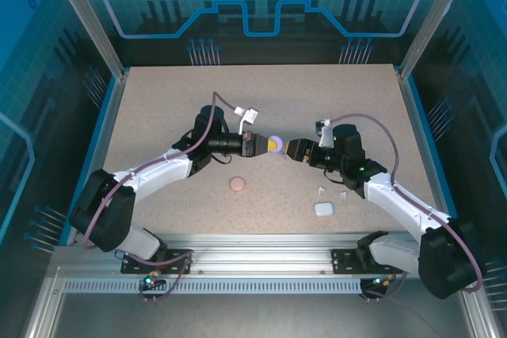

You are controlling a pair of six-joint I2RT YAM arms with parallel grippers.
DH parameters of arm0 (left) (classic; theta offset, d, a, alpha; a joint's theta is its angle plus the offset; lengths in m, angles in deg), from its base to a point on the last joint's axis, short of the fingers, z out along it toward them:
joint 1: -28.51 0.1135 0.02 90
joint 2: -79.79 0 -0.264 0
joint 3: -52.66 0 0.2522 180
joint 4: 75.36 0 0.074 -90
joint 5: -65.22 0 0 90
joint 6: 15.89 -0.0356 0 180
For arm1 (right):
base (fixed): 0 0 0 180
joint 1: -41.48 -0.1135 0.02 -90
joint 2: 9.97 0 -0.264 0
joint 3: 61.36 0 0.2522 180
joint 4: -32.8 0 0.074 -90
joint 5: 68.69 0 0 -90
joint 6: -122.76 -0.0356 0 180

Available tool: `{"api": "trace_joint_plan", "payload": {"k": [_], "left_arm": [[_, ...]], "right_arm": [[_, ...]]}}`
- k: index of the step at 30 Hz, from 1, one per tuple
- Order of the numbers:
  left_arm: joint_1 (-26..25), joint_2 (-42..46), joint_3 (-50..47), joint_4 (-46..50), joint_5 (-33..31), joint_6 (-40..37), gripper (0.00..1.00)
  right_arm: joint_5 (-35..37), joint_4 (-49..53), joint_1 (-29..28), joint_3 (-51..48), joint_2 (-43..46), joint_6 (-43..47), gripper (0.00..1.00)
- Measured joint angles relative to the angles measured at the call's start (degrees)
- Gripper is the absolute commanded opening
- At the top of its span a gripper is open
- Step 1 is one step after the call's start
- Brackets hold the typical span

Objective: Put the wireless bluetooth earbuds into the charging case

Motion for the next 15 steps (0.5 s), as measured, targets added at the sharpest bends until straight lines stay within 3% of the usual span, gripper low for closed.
{"api": "trace_joint_plan", "payload": {"k": [11,15], "left_arm": [[-0.09,0.46,0.00,-1.57,0.26,0.00,0.05],[-0.09,0.46,-0.04,-1.70,-0.04,0.02,0.07]], "right_arm": [[-0.52,2.71,0.52,0.07,6.84,-1.18,0.78],[0.59,3.74,0.46,1.51,7.34,-6.23,0.82]]}}
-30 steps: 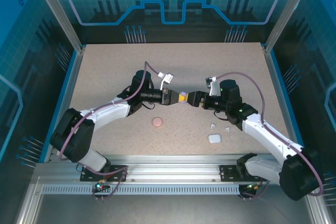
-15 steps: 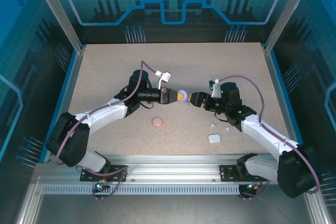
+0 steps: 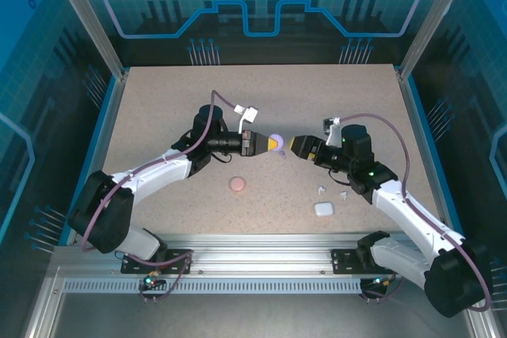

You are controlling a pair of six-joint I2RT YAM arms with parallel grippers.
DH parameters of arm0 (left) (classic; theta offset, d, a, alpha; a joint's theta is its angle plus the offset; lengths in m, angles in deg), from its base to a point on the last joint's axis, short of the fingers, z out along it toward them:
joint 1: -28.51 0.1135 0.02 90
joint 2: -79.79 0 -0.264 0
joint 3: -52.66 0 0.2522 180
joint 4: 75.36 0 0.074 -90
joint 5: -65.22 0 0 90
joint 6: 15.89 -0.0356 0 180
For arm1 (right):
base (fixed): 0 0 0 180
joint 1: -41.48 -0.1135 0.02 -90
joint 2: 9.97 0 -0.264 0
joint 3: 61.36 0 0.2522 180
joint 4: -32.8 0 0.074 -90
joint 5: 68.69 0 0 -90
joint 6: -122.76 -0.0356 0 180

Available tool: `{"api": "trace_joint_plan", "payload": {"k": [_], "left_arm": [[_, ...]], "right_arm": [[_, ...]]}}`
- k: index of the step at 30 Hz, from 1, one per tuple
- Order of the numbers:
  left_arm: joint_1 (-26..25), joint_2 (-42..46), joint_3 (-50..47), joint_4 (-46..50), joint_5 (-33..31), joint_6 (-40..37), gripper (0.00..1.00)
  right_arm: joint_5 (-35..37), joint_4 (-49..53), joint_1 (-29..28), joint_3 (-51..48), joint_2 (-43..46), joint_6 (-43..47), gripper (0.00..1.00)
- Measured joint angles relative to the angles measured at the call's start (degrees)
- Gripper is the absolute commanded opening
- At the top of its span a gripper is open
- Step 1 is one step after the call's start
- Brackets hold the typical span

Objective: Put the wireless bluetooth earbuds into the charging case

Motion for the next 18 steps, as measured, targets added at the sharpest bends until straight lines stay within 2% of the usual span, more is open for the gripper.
{"api": "trace_joint_plan", "payload": {"k": [4,11,18], "left_arm": [[0.00,0.00,-0.94,-1.07,-2.36,0.00,0.06],[-0.96,0.00,-4.02,-2.84,-11.58,-1.33,0.01],[-1.95,-0.31,-4.09,-3.72,-15.74,-3.74,0.01]], "right_arm": [[4.85,1.16,-1.16,1.62,-0.09,-9.18,0.89],[15.30,5.90,-9.05,6.25,-4.09,-27.67,0.92],[20.06,9.70,-13.38,17.88,-12.61,-35.50,0.91]]}}
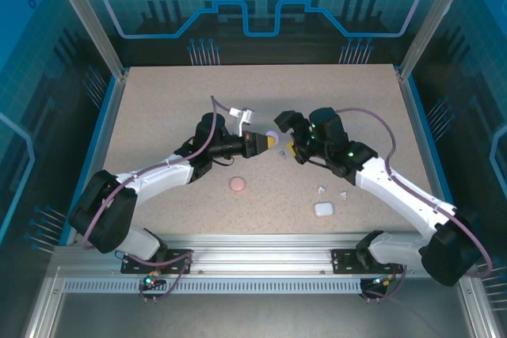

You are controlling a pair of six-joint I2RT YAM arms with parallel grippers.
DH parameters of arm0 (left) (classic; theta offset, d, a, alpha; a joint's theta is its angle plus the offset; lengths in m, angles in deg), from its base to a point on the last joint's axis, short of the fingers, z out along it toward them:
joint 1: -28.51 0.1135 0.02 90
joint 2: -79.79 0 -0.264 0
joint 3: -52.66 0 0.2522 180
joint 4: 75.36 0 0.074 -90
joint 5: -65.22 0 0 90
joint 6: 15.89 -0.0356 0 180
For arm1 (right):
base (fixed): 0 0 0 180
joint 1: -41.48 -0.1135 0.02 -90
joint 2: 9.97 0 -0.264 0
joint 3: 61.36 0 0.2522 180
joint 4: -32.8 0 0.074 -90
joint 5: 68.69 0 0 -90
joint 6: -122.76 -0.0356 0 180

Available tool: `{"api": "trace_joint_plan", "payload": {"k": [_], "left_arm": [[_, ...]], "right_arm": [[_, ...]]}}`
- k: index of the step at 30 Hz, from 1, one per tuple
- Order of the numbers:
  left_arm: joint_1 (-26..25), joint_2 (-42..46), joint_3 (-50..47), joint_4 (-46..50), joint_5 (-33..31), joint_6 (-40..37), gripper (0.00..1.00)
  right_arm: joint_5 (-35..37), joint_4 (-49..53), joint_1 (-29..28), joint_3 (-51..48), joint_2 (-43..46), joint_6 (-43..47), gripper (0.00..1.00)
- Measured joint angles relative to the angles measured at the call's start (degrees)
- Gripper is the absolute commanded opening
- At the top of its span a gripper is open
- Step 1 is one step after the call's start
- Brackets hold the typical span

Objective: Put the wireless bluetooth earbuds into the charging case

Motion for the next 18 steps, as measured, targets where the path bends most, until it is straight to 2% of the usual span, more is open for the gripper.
{"api": "trace_joint_plan", "payload": {"k": [9,18], "left_arm": [[-1.01,-0.26,0.00,0.00,-1.60,-0.94,0.01],[-1.01,-0.26,0.00,-0.07,-2.49,-0.98,0.01]], "right_arm": [[2.01,0.02,-3.34,2.43,-6.95,-4.46,0.84],[2.56,-0.50,-3.78,2.43,-7.65,-6.49,0.60]]}}
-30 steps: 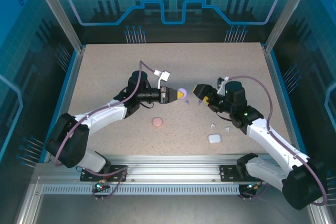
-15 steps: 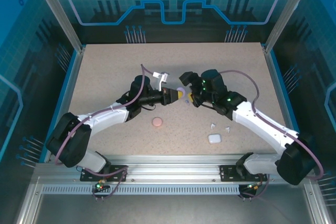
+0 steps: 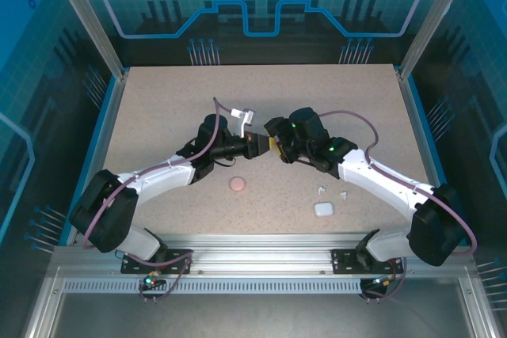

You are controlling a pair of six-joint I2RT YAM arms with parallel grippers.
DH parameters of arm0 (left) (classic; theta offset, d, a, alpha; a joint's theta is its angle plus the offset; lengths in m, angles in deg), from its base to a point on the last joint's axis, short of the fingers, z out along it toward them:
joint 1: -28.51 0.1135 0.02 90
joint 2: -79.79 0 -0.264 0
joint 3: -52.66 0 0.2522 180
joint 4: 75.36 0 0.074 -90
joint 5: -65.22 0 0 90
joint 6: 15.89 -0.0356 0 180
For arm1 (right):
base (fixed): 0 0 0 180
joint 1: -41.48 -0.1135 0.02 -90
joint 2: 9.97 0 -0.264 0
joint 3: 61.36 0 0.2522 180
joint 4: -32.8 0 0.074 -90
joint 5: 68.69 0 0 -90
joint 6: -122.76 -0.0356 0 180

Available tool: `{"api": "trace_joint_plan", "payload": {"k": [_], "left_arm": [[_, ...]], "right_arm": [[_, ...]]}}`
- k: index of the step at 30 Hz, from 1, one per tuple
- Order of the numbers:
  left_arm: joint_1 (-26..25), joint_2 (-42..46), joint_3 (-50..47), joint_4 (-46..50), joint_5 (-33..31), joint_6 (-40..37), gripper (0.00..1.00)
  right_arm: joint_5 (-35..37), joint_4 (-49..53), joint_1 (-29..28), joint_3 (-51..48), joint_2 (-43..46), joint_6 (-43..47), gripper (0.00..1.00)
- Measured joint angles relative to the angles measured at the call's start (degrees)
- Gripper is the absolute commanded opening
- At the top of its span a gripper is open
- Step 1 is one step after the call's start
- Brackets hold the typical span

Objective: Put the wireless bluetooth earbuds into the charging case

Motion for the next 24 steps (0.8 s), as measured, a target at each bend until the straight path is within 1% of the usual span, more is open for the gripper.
{"api": "trace_joint_plan", "payload": {"k": [4,6,10,13,17,22,24], "left_arm": [[0.00,0.00,0.00,-0.28,-0.07,0.00,0.03],[0.00,0.00,0.00,-0.35,-0.22,0.00,0.05],[0.00,0.00,0.00,-0.44,-0.44,0.00,0.14],[0.00,0.00,0.00,-0.74,-0.61,-0.02,0.22],[0.00,0.09,-0.02,-0.76,-0.85,-0.04,0.28],[0.00,0.59,-0.39,-0.61,-2.12,-0.92,0.43],[0.00,0.72,-0.68,-0.48,-2.36,-1.09,0.44]], "right_arm": [[0.57,-0.33,0.00,-0.02,0.00,-0.37,0.52],[0.72,-0.39,0.00,-0.02,0.00,-0.42,0.49],[0.92,-0.66,0.00,-0.02,-0.02,-0.44,0.44],[1.11,-0.81,0.00,-0.02,-0.02,-0.42,0.43],[1.07,-1.07,0.00,-0.04,-0.02,-0.48,0.43],[1.11,-1.66,0.00,-0.09,0.00,-1.01,0.43],[1.36,-1.70,0.00,-0.37,0.00,-1.05,0.43]]}}
